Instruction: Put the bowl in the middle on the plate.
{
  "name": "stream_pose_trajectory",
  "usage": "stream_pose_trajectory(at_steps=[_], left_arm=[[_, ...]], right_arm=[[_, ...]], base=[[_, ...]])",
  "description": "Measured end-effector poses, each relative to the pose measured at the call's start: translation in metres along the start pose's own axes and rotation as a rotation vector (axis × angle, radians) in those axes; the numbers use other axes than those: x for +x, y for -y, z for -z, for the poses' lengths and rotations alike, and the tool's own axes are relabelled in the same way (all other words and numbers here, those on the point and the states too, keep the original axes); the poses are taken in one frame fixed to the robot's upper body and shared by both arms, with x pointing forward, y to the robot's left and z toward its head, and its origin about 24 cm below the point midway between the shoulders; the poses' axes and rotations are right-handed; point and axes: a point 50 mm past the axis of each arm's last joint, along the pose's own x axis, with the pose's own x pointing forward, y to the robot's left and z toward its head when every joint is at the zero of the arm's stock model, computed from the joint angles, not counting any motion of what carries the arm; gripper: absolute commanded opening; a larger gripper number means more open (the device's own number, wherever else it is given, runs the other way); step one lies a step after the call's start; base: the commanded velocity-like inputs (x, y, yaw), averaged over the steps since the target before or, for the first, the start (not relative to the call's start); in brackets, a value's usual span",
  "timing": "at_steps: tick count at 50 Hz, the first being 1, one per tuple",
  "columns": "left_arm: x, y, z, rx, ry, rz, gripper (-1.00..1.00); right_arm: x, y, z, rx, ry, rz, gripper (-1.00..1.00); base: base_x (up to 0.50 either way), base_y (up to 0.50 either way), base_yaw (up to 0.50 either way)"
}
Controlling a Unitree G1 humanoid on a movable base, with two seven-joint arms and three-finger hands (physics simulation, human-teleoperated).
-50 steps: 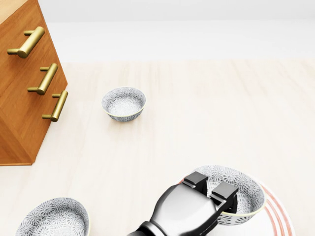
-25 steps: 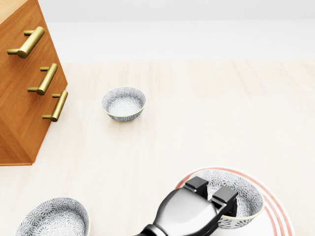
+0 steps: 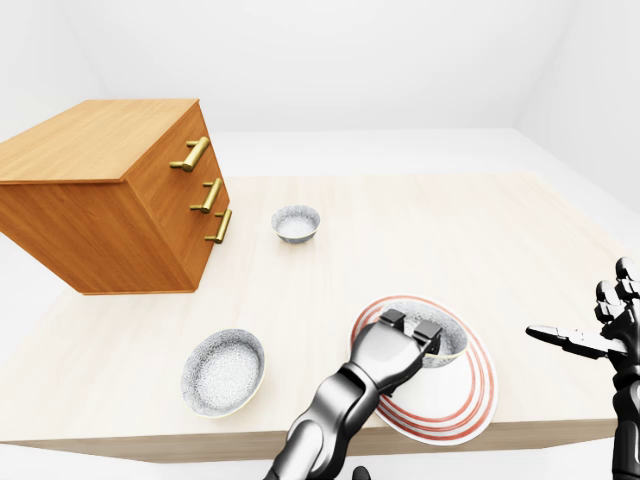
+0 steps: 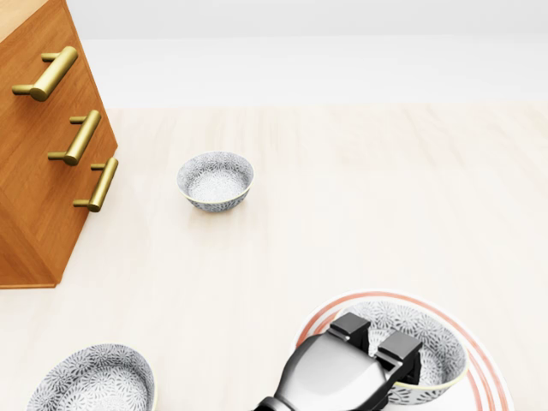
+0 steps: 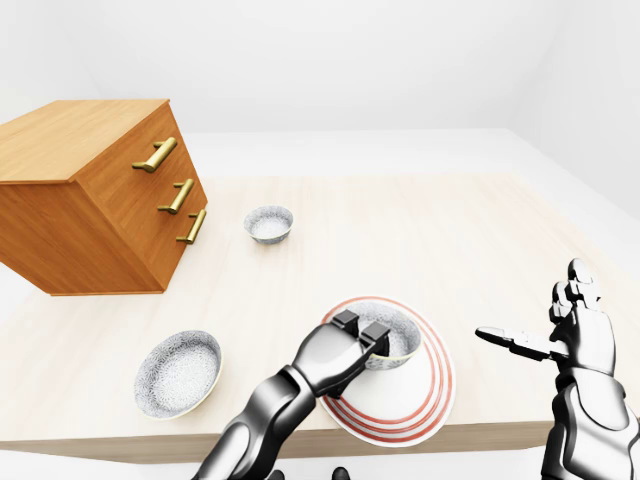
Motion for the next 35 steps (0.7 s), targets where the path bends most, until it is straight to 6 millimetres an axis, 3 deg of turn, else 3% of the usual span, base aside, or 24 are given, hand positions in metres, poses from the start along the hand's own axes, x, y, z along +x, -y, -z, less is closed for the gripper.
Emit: stream_pose_trajectory(at_steps=[35], left_arm=[[0.003,0.013,-0.003,0.023,-0.001,0.036,-1.0]], right_arm=[[0.0,0.0,0.0,0.001,0.002,0.0,1.0]], base=[[0.0,0.0,0.0]])
